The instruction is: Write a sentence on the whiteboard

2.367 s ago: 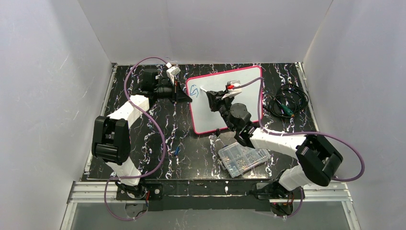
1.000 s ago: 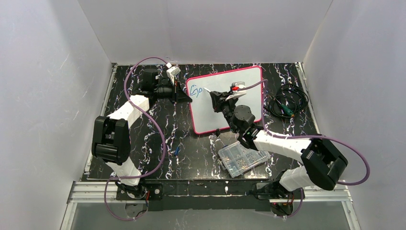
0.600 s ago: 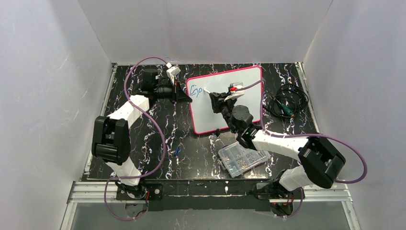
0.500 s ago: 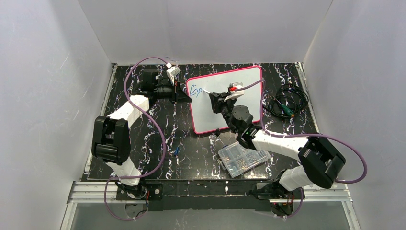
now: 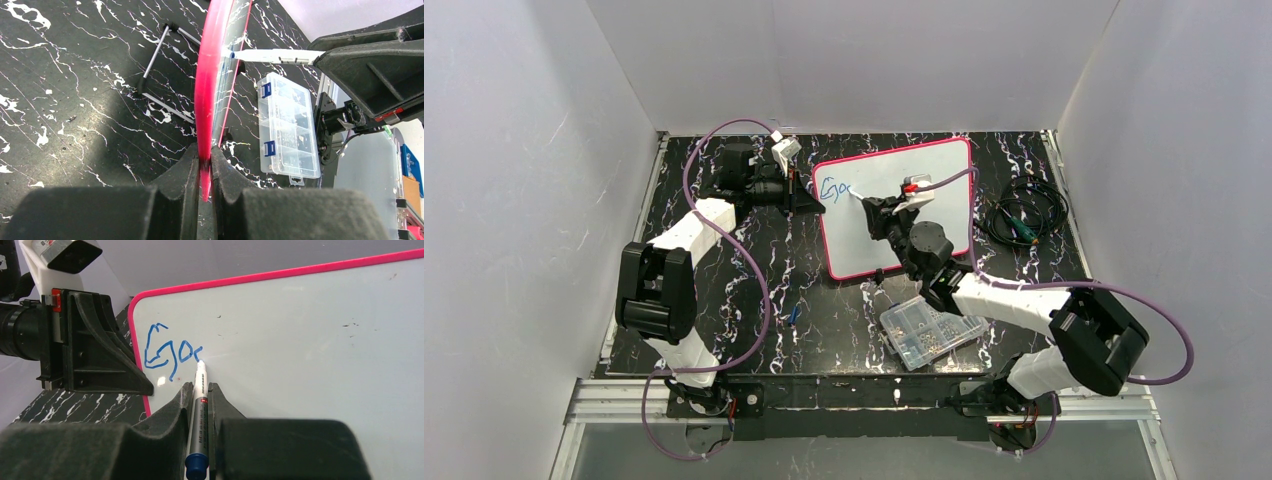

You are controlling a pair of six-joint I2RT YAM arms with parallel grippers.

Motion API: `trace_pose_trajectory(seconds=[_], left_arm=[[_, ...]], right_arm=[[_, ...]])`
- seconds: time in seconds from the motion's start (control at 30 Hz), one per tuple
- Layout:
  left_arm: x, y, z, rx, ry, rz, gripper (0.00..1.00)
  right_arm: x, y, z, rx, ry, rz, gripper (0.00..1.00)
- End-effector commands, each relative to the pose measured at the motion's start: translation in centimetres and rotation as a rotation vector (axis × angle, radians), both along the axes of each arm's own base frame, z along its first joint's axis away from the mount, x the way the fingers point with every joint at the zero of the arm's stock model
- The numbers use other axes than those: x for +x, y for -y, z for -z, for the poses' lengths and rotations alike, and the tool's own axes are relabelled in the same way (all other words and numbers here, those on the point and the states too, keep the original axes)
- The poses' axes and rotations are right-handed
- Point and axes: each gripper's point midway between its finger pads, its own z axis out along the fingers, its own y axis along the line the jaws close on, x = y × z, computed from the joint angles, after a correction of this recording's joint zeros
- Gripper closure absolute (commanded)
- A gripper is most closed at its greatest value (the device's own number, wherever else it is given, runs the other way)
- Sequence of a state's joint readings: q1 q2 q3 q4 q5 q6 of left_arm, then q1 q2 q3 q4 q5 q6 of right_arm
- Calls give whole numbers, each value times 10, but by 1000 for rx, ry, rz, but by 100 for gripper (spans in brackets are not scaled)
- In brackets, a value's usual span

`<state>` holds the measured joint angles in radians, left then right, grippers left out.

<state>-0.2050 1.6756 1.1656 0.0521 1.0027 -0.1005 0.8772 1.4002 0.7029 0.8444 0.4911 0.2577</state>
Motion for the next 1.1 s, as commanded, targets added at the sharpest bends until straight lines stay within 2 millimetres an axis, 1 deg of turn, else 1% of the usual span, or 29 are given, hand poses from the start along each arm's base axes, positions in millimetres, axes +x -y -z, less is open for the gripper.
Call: trace_pose_trajectory(seconds=[0.0,0.2,0.4,0.57,0.77,0.83,0.93,1.07], left_arm=[[-9,2,-29,-28,80,33,100],[-10,2,-28,-27,79,34,100],[-9,2,-28,-28,80,34,100],[-9,2,-29,-29,81,35,100],[-10,2,-29,-29,80,35,100],[-10,2,-29,-29,78,34,100],[-10,2,-29,-29,80,34,100],[-10,2,-29,-29,79,34,100]], right_arm=[[2,18,-3,-20,8,70,99],[6,19,-16,-2,38,88,99],[10,9,-30,13,70,68,99],[12,4,-34,29,86,57,99],[10,0,-32,22,82,32,99],[7,1,-33,31,87,23,99],[3,5,-41,46,101,20,99],[1,17,-46,56,103,56,99]])
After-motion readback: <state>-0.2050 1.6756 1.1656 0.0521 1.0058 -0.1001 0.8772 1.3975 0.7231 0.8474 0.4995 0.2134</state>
